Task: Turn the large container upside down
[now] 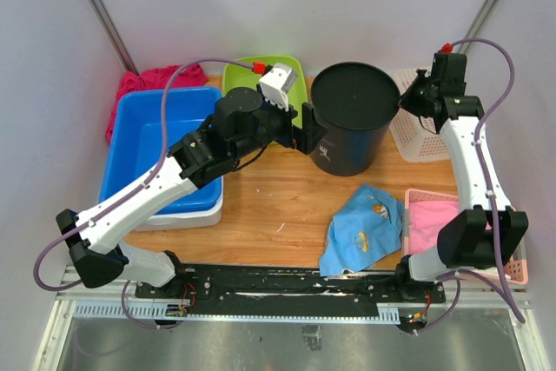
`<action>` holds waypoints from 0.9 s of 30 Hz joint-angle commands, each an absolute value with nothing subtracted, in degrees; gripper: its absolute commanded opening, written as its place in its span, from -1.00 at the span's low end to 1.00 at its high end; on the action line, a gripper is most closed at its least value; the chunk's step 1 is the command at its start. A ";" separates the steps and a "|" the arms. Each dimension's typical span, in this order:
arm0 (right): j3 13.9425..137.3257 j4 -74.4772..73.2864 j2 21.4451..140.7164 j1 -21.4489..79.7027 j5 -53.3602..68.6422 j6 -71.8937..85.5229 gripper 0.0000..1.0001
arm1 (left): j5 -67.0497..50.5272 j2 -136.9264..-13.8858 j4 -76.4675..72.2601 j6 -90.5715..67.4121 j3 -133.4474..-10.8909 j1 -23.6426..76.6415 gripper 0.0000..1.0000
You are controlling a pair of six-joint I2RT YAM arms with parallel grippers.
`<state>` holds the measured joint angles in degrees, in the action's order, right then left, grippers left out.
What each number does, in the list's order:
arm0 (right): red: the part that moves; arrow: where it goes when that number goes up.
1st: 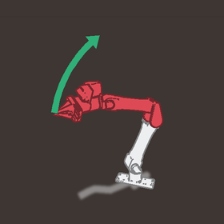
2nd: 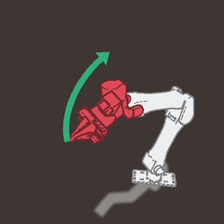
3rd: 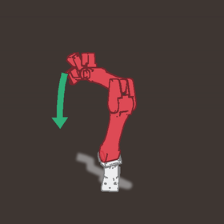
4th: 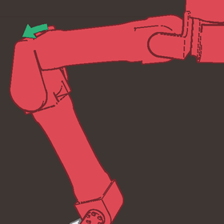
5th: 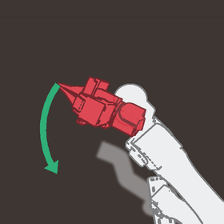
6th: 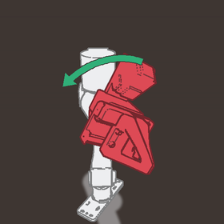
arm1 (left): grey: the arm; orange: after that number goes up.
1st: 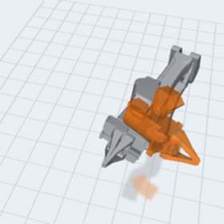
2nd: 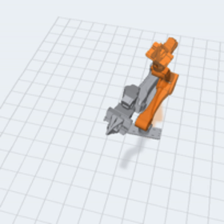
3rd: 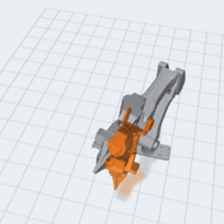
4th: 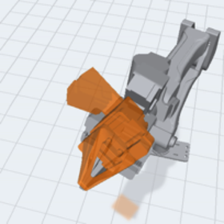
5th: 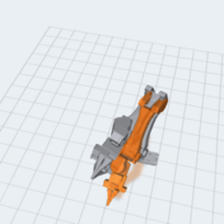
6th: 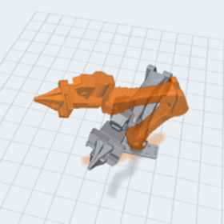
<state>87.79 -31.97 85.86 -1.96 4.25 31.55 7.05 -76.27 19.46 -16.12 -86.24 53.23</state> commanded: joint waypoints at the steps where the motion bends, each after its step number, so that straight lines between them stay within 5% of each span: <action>1: 93.37 -23.89 90.52 -4.26 -5.05 38.36 -0.99 | 11.02 -73.34 19.24 -15.03 -84.35 53.17 0.98; 16: 98.88 -9.64 106.99 -4.23 -9.69 53.69 -0.99 | 14.45 -70.84 21.03 -16.37 -80.33 53.17 0.98; 22: 109.76 -13.72 113.86 -3.16 -9.01 52.55 -0.99 | 14.75 -72.35 21.32 -15.49 -78.81 53.17 0.98; 24: 111.67 -14.61 114.81 -3.04 -7.49 51.26 -0.87 | 15.12 -73.67 21.99 -14.74 -79.18 53.04 0.98; 27: 109.92 -13.87 111.61 -3.07 -5.51 47.32 -0.19 | 16.10 -76.84 24.68 -13.84 -80.91 52.28 0.98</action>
<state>109.86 -12.88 113.62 -3.38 -7.35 49.91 14.00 -73.41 22.39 -15.40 -79.13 53.19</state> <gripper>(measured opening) 0.226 0.991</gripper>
